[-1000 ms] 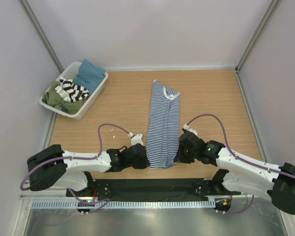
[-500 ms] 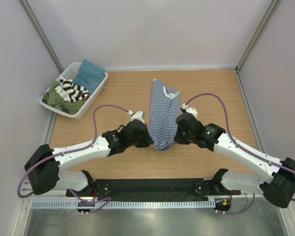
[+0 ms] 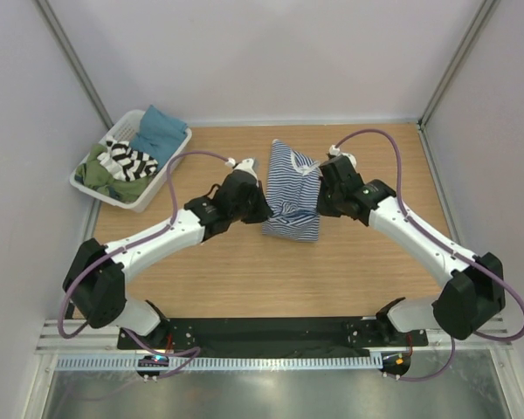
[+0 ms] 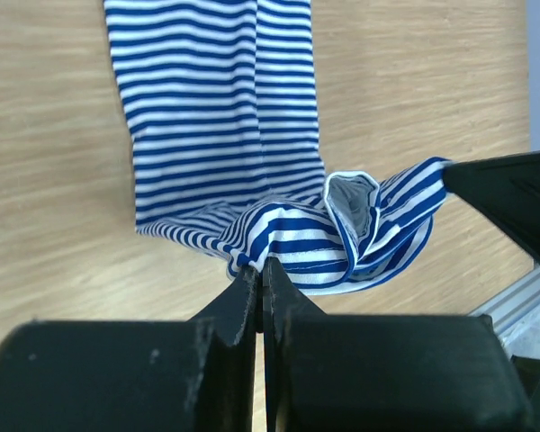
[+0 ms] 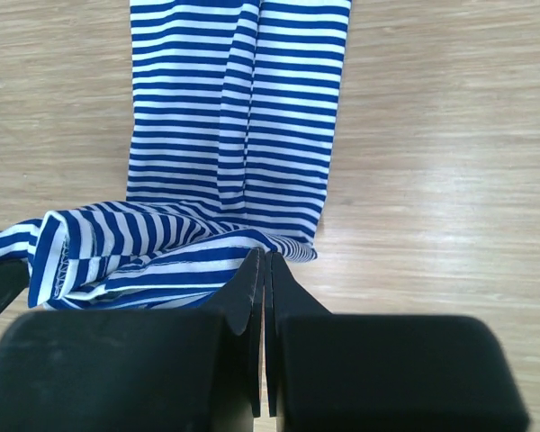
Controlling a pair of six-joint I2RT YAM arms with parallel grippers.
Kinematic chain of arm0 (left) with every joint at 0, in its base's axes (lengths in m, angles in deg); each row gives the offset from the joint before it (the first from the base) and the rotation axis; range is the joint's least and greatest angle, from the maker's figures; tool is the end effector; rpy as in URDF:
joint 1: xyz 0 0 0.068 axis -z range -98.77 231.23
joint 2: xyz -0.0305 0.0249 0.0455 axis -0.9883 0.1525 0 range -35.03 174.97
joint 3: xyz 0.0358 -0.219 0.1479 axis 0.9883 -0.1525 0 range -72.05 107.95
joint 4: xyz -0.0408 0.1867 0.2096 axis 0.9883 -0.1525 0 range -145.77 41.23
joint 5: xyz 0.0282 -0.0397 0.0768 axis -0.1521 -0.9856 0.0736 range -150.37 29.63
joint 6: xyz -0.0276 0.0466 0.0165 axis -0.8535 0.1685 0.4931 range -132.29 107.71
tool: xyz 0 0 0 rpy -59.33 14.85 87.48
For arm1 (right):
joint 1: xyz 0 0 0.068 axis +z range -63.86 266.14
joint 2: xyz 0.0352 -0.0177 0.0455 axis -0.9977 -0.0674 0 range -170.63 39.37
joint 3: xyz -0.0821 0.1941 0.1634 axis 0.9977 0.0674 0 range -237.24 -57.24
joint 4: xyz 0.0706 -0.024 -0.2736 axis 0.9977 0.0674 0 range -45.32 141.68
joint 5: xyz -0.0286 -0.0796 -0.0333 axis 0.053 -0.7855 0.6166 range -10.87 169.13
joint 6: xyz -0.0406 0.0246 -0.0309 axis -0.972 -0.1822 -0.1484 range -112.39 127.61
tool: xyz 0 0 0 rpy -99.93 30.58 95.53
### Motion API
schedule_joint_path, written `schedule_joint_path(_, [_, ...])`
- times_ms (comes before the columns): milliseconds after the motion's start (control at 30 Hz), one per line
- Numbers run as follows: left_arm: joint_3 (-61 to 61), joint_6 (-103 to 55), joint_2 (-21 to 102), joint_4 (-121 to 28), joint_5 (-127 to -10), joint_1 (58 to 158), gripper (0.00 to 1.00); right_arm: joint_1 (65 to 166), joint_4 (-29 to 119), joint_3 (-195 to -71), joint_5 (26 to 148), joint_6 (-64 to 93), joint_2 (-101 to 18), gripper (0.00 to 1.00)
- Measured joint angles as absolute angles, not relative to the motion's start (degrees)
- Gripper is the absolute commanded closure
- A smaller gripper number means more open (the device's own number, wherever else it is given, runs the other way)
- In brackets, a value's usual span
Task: Fold and stack the tank tops
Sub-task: Fold the tank top
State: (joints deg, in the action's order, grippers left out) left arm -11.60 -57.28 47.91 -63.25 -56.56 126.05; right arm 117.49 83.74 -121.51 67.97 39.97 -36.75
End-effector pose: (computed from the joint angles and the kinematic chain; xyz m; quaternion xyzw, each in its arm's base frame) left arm 0.2502 -0.2448 0.2536 -0.0162 0.8943 -0.2939 0.3370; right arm 0.2639 0.1519 0.2796 0.0407 0.9376 0.0979 0.3312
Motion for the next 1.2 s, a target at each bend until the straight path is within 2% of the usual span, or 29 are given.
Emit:
schedule_joint_path(400, [1.25, -53.26, 59.45, -65.04, -59.16, 121.52, 1.00, 109.88, 83.05, -129.20, 72.02, 35.38, -46.23, 0.99])
schedule_joint_path(800, [9.08, -51.81, 63.93, -66.87, -61.06, 119.18, 1.00, 106.82, 83.42, -139.10, 74.33, 33.18, -54.10, 0.99])
schedule_joint_path(1200, [19.61, -51.05, 75.97, -67.33, -64.58, 114.48, 1.00, 103.55, 83.61, -149.99, 75.49, 33.20, -65.95, 0.99])
